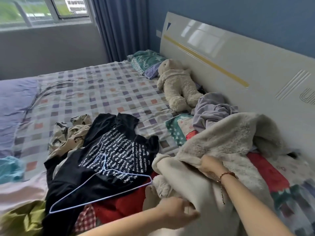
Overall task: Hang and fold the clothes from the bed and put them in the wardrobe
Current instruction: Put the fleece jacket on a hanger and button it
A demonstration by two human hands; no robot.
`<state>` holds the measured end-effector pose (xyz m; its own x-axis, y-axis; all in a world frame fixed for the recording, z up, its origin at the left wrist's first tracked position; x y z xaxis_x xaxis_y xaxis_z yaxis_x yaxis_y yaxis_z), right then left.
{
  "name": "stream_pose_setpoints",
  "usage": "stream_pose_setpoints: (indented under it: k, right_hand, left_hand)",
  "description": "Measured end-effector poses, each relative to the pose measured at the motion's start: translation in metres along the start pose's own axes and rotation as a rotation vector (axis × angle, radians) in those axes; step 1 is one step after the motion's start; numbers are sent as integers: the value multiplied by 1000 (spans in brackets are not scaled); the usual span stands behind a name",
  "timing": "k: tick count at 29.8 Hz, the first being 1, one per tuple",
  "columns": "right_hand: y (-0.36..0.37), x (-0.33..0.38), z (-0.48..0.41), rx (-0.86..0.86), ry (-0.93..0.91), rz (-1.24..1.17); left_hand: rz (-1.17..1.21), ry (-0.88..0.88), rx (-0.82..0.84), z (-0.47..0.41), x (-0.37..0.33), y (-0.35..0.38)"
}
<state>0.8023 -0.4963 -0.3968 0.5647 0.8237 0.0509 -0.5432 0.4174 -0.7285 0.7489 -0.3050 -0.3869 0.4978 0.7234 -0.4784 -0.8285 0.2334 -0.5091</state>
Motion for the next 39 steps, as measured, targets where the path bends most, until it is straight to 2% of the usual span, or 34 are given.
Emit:
stream_pose_setpoints:
  k: [3, 4, 7, 10, 12, 14, 17, 20, 23, 26, 29, 31, 33, 36, 37, 39]
  right_hand:
    - [-31, -5, 22, -12, -194, -241]
    - [-39, -3, 39, 36, -247, -300]
    - [-50, -2, 92, 281, -351, -387]
    - [-51, 9, 133, 436, -390, -216]
    - [-54, 15, 147, 425, -438, -178]
    - [-63, 23, 153, 286, -494, -167]
    - [-84, 34, 149, -78, -555, -222]
    - [-83, 54, 136, -208, -510, 64]
    - [-106, 55, 142, -394, -487, 237]
    - [-138, 39, 167, -499, -423, 319]
    - [-172, 34, 208, -666, -480, 155]
    - [-184, 37, 230, -691, -531, 50]
    - [-186, 48, 255, -744, -601, -51]
    - [-202, 43, 305, -903, -653, -247]
    - [-207, 42, 329, -949, -656, -292]
    - [-212, 50, 377, -1011, -663, -352]
  left_hand:
    - [4, -220, -434, 6, 45, -68]
    - [39, -292, -467, 7, 61, -85]
    - [137, -268, -407, -6, 74, -113]
    - [-157, -105, -337, -23, 38, -129]
    - [-265, 5, -246, -28, 10, -125]
    - [-266, 78, -282, -27, -7, -119]
    - [-143, 235, -542, -1, -41, -130]
    - [-122, 413, -666, 30, -77, -146]
    - [-24, 563, -639, 55, -86, -157]
    - [35, 462, -569, 57, -66, -158]
    - [219, 402, -489, 54, -50, -143]
    - [311, 389, -439, 54, -56, -136]
    - [212, 354, -417, 61, -54, -134]
    - [-22, 174, -369, 65, -30, -110]
    - [7, 137, -398, 76, -19, -100]
    - [258, 227, -491, 113, -14, -88]
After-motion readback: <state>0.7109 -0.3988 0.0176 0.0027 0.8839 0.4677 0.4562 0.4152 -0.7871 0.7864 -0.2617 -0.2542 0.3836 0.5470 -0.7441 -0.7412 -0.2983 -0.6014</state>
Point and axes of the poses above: each hand's wrist, its own z-axis away from the middle knuckle, its own y-axis out of the palm, x = y × z, the point moved 8 cm from there along -z, towards the middle knuckle, and after that the axes turned 14 degrees about x, right-handed, at the moved point
